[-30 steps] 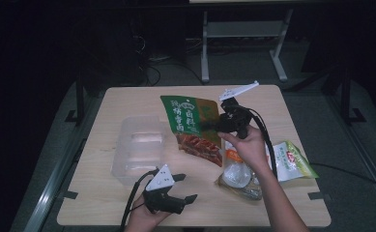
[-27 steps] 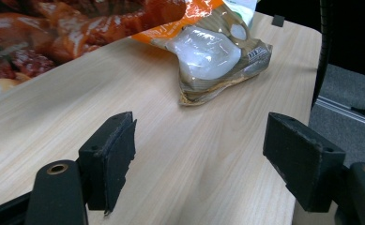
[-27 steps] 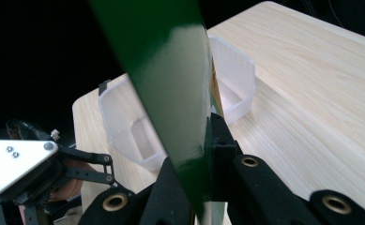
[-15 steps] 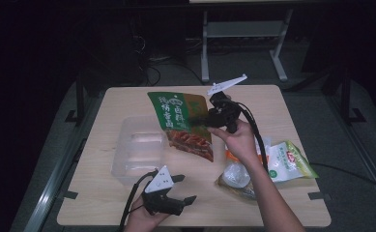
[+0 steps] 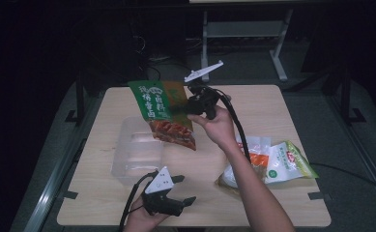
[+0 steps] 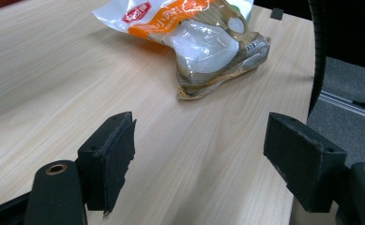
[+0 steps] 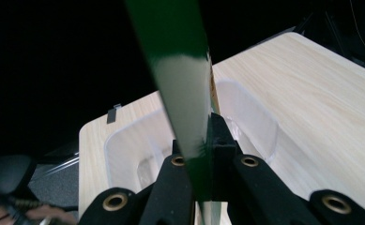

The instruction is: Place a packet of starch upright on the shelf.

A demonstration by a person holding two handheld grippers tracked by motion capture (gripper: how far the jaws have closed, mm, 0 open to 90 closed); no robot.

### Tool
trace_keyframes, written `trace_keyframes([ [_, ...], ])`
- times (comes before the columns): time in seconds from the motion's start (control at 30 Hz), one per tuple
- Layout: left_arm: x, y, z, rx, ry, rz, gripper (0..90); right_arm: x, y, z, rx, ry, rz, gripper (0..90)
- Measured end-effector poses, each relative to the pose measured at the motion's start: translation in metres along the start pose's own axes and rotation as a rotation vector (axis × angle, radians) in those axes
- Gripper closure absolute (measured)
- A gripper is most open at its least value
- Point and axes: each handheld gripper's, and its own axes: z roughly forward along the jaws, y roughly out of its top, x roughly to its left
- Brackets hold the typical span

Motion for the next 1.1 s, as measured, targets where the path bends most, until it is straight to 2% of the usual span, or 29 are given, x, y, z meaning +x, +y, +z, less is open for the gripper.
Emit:
trace_keyframes([
  [0.17,0.001,0.000,0.000,0.003,-0.002,0.017,23.9,-0.003,0.018,0.024,0.002,0.001,-0.017,89.7],
  [0.2,0.001,0.000,0.000,0.006,-0.001,0.018,23.9,-0.003,0.018,0.024,0.002,0.001,-0.017,89.7],
  [0.27,0.002,0.000,-0.001,0.004,-0.001,0.002,23.8,-0.005,0.022,0.034,0.002,0.007,-0.017,89.8],
  [0.37,0.003,0.000,-0.002,0.007,0.002,0.000,23.7,-0.009,0.029,0.051,0.013,0.010,-0.022,89.8],
  [0.43,0.004,0.000,-0.002,0.000,0.002,-0.004,23.7,-0.010,0.030,0.055,0.018,0.011,-0.025,89.7],
  [0.5,0.004,0.000,-0.001,-0.002,0.002,-0.008,23.7,-0.013,0.034,0.068,0.021,0.009,-0.028,89.7],
  [0.53,0.004,0.000,-0.001,-0.002,0.002,-0.008,23.6,-0.013,0.034,0.068,0.021,0.009,-0.028,89.7],
  [0.77,0.005,0.000,0.000,0.002,-0.005,-0.001,23.6,-0.026,0.035,0.100,0.037,0.017,0.003,89.8],
  [0.93,0.005,0.001,0.001,0.009,-0.008,0.007,23.6,-0.033,0.032,0.112,0.037,0.013,0.019,89.7],
  [1.1,0.005,0.000,0.002,0.003,-0.012,-0.005,23.6,-0.038,0.028,0.121,0.036,0.016,0.034,89.8],
])
